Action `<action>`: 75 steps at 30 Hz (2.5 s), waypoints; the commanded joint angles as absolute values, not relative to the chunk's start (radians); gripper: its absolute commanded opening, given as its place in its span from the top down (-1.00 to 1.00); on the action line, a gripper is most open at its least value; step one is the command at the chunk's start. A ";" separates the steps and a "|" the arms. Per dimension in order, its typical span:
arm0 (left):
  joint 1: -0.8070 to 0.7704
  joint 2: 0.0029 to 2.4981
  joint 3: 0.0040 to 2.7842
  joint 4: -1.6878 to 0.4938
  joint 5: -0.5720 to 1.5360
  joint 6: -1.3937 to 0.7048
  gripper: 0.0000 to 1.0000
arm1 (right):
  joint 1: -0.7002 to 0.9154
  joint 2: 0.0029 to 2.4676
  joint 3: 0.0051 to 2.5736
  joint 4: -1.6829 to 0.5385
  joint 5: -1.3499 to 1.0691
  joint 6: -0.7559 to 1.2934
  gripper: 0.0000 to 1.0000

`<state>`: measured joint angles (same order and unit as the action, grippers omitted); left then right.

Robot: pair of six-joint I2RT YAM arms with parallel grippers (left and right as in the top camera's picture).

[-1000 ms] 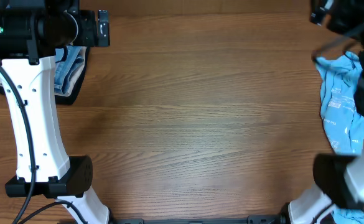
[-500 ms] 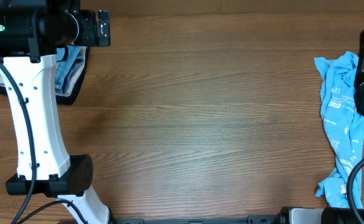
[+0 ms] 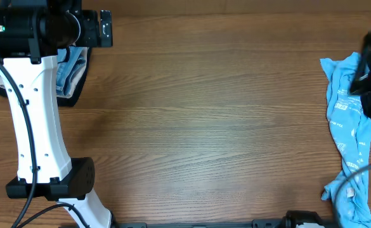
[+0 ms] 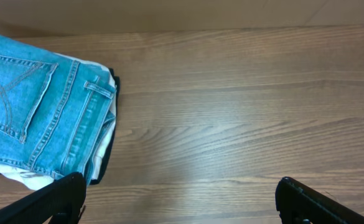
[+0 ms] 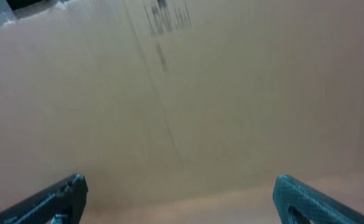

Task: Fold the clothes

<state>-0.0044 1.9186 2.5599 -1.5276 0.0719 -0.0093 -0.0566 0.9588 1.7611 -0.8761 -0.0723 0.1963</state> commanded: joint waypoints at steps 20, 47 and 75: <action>-0.001 1.924 2.570 -1.526 0.078 -0.023 -1.00 | -0.053 0.118 0.064 0.040 -0.099 0.183 -1.00; -0.001 1.924 2.570 -1.526 0.078 -0.023 -1.00 | -0.053 0.003 0.008 -0.073 -0.106 0.183 -1.00; -0.044 1.068 1.333 -0.669 0.131 -0.184 -1.00 | -0.053 0.003 0.008 -0.073 -0.106 0.183 -1.00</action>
<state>-0.0444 1.1969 1.5093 -0.7185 0.1078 -0.1234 -0.0563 0.0120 0.0185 -0.0776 -0.1051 0.1856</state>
